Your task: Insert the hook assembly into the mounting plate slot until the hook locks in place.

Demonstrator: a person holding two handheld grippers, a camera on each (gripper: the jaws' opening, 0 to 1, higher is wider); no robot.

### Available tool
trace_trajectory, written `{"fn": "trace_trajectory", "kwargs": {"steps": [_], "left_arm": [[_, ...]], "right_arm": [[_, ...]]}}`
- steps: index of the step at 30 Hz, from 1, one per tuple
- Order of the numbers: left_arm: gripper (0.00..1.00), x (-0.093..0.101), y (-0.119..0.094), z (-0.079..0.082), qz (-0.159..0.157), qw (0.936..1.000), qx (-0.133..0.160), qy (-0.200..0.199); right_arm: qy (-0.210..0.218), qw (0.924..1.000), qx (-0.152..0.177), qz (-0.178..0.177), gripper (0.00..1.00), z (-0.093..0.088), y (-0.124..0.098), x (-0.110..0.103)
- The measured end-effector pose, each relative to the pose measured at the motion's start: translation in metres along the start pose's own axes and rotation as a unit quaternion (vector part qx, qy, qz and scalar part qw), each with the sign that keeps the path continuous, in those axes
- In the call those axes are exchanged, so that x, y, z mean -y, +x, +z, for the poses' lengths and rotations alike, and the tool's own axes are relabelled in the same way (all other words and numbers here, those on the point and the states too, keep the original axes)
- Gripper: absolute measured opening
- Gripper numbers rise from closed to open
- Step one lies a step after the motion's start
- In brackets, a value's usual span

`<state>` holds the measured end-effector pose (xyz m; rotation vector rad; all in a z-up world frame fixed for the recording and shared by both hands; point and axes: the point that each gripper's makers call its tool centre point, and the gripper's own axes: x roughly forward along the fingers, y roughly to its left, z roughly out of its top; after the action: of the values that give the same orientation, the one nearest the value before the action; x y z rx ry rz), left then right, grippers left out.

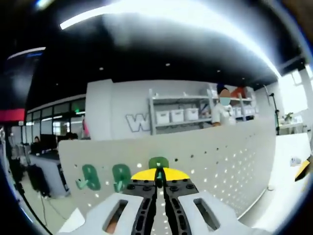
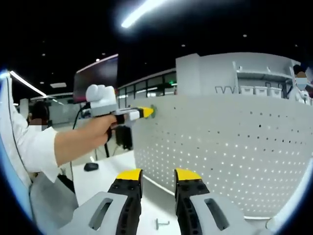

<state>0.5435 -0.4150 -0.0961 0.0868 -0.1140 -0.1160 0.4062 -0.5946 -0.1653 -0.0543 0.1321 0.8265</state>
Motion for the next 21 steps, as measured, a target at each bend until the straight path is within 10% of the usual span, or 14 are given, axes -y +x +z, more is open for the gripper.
{"fn": "trace_trajectory", "kwargs": {"steps": [21], "left_arm": [[0.03,-0.0014,0.0071,-0.0047,0.019,0.9997,0.002,0.013]], "right_arm": [[0.01,0.9999,-0.008,-0.004,0.24,-0.0072,-0.0024,0.0047]]}}
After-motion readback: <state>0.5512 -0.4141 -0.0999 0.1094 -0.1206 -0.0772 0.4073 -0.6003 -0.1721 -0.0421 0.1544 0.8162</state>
